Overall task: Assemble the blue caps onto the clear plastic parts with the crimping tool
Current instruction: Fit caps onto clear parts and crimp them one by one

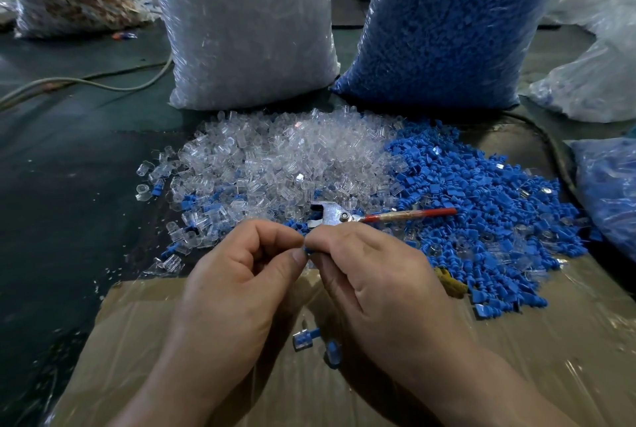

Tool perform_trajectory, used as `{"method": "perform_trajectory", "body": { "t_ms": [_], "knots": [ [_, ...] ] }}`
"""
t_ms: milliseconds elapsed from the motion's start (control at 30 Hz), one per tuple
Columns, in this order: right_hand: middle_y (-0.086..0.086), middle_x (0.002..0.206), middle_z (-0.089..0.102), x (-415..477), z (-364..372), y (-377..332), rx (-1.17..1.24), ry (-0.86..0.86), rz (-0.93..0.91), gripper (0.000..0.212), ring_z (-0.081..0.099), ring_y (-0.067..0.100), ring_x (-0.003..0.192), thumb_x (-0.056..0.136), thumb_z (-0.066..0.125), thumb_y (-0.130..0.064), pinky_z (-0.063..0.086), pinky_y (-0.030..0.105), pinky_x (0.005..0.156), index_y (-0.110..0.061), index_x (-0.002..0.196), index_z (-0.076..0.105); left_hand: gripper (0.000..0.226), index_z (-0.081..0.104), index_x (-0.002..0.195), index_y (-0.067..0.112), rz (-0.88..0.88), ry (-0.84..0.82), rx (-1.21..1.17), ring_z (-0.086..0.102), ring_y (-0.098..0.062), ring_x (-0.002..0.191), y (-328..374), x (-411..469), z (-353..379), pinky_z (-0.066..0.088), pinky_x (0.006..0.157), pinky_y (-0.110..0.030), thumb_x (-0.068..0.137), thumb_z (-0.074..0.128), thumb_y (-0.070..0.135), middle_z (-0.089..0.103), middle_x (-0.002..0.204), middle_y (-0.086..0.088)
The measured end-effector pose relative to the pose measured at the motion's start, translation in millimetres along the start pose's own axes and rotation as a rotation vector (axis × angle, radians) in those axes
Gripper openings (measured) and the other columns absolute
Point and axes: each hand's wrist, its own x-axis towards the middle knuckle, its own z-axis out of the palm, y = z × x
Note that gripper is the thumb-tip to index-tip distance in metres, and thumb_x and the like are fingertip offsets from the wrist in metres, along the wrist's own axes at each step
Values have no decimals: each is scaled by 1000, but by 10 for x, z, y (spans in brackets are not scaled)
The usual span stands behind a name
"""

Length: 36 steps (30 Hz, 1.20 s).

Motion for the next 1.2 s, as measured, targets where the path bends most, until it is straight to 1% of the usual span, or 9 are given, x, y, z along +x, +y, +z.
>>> {"method": "perform_trajectory", "body": {
  "t_ms": [133,233,367,467,567,700,900,1067,1200],
  "knots": [
    [-1,98,63,4,-18,25,-23,-4,-12,23,61,20,86,97,52,-25,52,41,65,-17,112,68,28,74,81,20,-122,-87,-213,48,-11,44,25,-5,-9,37,38,-20,59,91,23,58,59,-7],
    [2,105,63,9,-25,1,-33,-26,-46,27,59,23,93,96,51,-23,52,43,68,-14,116,66,13,73,76,18,-180,-86,-361,44,-10,41,13,5,3,32,35,-18,66,76,11,54,58,-8],
    [2,130,52,30,-65,-3,-125,-212,-23,42,48,24,120,92,53,-31,50,47,90,-24,133,51,34,71,74,25,-133,-26,-281,43,-9,41,-16,37,11,32,34,-17,51,90,9,54,55,-1],
    [-3,157,25,50,-168,129,-329,-314,114,66,15,21,147,91,54,-41,16,47,120,-40,148,20,35,72,78,27,-113,19,-274,43,-7,40,-6,49,-11,31,33,-16,50,91,22,52,54,2],
    [-7,162,-1,55,-270,305,-505,-415,277,77,-8,16,149,92,47,-54,-10,38,116,-40,150,-1,28,73,83,25,-109,28,-303,42,-7,41,-17,54,-29,33,35,-14,56,83,26,52,55,1],
    [-6,160,10,91,-295,356,-551,-470,288,72,5,18,148,93,43,-60,-1,40,120,-35,151,10,27,73,82,26,-132,18,-283,42,-9,42,-36,73,-55,32,35,-16,56,79,31,53,53,0],
    [-14,139,42,118,-377,369,-569,-468,285,66,26,19,127,85,46,-68,27,39,109,-38,141,28,25,73,84,26,-134,-11,-251,45,-8,44,-75,91,-113,34,36,-16,61,83,29,53,55,1],
    [-15,127,50,150,-394,389,-568,-503,297,64,30,19,122,82,49,-70,30,40,104,-39,136,33,29,72,88,25,-132,-19,-215,45,-10,45,-97,102,-118,36,37,-17,62,82,34,54,56,0],
    [-12,103,56,141,-356,410,-576,-399,265,42,40,18,103,88,45,-57,23,38,96,-36,125,44,35,73,85,26,-131,-10,-221,46,-11,47,-67,96,-108,36,37,-18,54,81,39,54,57,-1]
  ]
}}
